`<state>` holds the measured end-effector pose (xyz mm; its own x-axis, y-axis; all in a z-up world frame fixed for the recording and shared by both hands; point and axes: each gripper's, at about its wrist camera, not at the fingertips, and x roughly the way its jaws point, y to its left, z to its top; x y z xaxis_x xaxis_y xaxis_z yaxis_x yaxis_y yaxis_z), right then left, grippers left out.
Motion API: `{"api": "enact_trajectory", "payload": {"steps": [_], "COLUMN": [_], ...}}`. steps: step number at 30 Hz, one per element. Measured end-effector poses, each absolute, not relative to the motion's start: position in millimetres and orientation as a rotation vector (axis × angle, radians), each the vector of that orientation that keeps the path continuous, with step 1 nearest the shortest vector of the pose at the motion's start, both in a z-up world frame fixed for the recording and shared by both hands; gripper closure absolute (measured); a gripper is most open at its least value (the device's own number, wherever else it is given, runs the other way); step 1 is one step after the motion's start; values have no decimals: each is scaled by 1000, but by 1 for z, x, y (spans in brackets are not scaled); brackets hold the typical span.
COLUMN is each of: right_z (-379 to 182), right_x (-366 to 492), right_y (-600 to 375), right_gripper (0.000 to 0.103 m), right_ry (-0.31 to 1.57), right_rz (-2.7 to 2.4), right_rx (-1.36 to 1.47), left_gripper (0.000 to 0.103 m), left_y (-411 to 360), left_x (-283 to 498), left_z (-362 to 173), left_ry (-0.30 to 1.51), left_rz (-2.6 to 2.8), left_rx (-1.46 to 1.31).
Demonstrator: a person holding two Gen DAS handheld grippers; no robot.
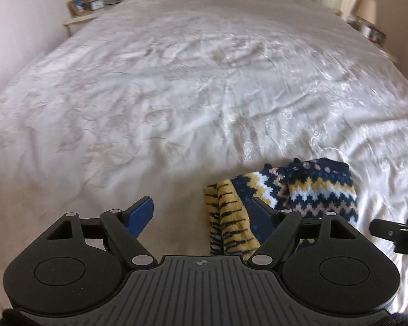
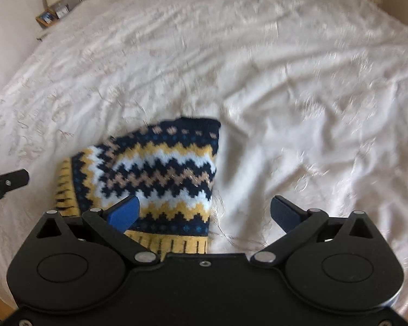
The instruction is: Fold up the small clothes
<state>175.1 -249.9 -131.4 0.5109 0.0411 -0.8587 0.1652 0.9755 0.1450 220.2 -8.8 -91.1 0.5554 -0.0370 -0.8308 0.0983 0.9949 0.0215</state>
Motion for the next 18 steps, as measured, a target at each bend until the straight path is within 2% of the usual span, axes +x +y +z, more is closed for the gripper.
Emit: {"api": "enact_trajectory", "payload": {"steps": [9,18], "right_z": [-86,-75], "right_x": [137,97], "right_y": [-246,-241], "right_gripper": [1,1], "right_ry": [956,933], "right_rz": [-13,7], "right_rx": [199,206], "left_gripper": [27,27], "left_y": [-23,-38], "left_x": [177,133], "left_z": [-68,-53], "left_ry": [1010,1006], "left_rz": [-32,-5], "left_rx": [37,90]}}
